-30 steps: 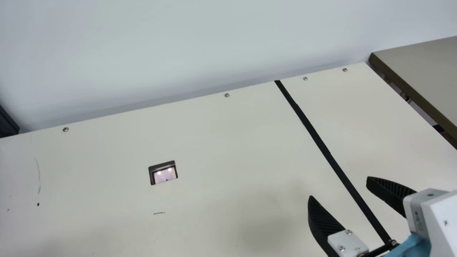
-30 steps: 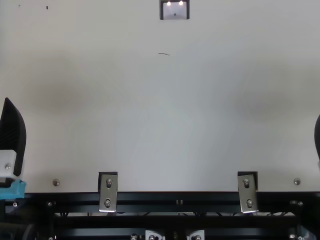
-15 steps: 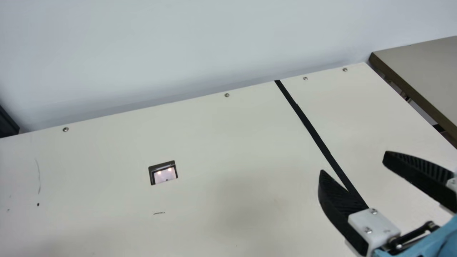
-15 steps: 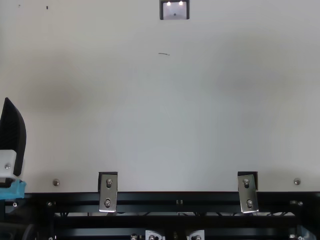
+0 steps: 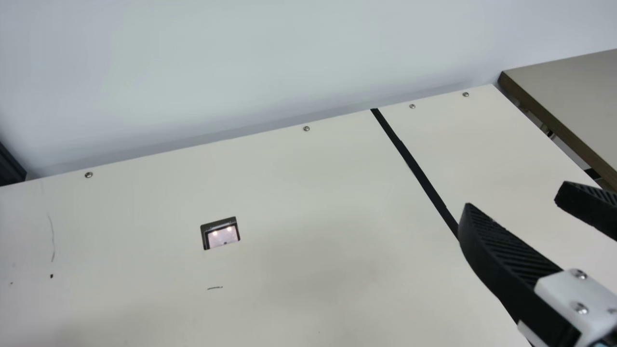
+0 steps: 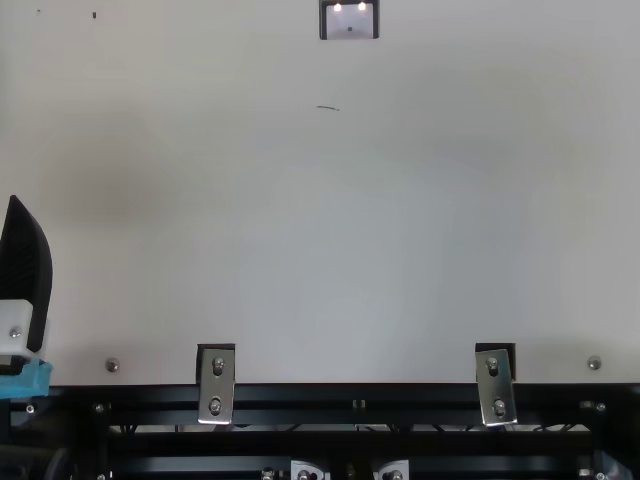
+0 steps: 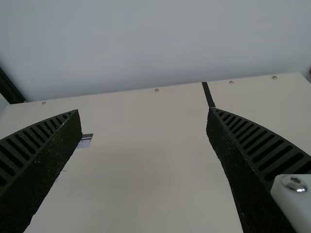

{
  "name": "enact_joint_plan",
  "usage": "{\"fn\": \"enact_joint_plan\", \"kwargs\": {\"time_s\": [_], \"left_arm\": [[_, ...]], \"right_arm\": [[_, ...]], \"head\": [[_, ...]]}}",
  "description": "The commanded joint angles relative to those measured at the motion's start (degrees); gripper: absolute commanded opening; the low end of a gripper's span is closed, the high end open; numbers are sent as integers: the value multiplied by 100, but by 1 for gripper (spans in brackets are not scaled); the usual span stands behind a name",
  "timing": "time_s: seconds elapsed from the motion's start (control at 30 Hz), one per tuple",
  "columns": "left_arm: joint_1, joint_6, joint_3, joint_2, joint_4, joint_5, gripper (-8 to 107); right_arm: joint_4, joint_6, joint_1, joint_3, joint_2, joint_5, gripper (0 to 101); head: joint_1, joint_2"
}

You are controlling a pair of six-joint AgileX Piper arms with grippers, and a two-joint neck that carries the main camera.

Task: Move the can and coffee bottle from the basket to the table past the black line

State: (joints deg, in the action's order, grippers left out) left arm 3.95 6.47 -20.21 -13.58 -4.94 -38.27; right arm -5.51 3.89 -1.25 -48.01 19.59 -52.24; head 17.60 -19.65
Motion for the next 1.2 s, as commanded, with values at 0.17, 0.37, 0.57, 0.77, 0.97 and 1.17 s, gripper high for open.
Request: {"fn": "enact_joint_plan", "kwargs": {"time_s": [0.17, 0.37, 0.57, 0.77, 0.97, 1.17], "left_arm": [[0, 0, 0, 0, 0, 0, 90], [0, 0, 0, 0, 0, 0, 90], [0, 0, 0, 0, 0, 0, 90], [0, 0, 0, 0, 0, 0, 90], [0, 0, 0, 0, 0, 0, 90], [0, 0, 0, 0, 0, 0, 90]], "right_arm": [[-222, 222, 37, -29, 23, -197, 101], [-531, 913, 292, -151, 37, -631, 101], [-867, 1800, 752, -275, 3, -1021, 101], [-1234, 2558, 1315, -327, -123, -1206, 101], [-1478, 2822, 1627, -331, -237, -1176, 101], [-1540, 2878, 1761, -331, -255, -1141, 101]], "head": [[114, 27], [114, 27], [114, 27], [114, 27], [114, 27], [114, 27]]}}
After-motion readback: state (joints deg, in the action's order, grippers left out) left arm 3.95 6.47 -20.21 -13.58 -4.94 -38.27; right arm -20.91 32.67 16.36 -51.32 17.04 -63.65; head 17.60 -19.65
